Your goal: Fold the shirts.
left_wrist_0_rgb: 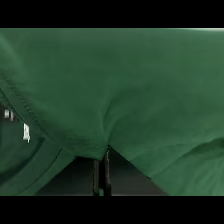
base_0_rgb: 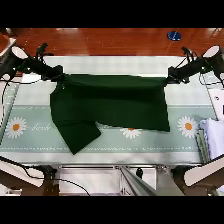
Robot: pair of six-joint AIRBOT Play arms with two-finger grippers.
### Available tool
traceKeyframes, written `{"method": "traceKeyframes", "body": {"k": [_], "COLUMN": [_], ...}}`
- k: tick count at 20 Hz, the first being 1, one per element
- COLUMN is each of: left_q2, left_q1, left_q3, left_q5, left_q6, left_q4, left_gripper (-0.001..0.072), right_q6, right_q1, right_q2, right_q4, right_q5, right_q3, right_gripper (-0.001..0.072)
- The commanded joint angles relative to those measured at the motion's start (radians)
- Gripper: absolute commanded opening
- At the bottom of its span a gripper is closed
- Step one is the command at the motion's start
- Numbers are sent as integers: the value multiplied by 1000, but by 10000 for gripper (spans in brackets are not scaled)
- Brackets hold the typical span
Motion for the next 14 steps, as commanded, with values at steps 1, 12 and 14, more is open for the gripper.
{"method": "traceKeyframes", "body": {"k": [1, 12, 14], "left_q2": [-5, 136, 293], "left_q1": [4, 126, 171], "left_q3": [-11, -79, -251], "left_q5": [-59, -377, -285], "left_q6": [10, -199, -148], "left_q4": [15, 243, 240], "left_gripper": [23, 702, 702], "right_q6": [-5, 73, 51], "right_q1": [0, -116, -172], "right_q2": [-9, 242, 414], "right_q4": [-28, -135, -148], "right_q5": [18, 150, 26], "right_q3": [-31, -76, -254], "right_gripper": [18, 618, 618]}}
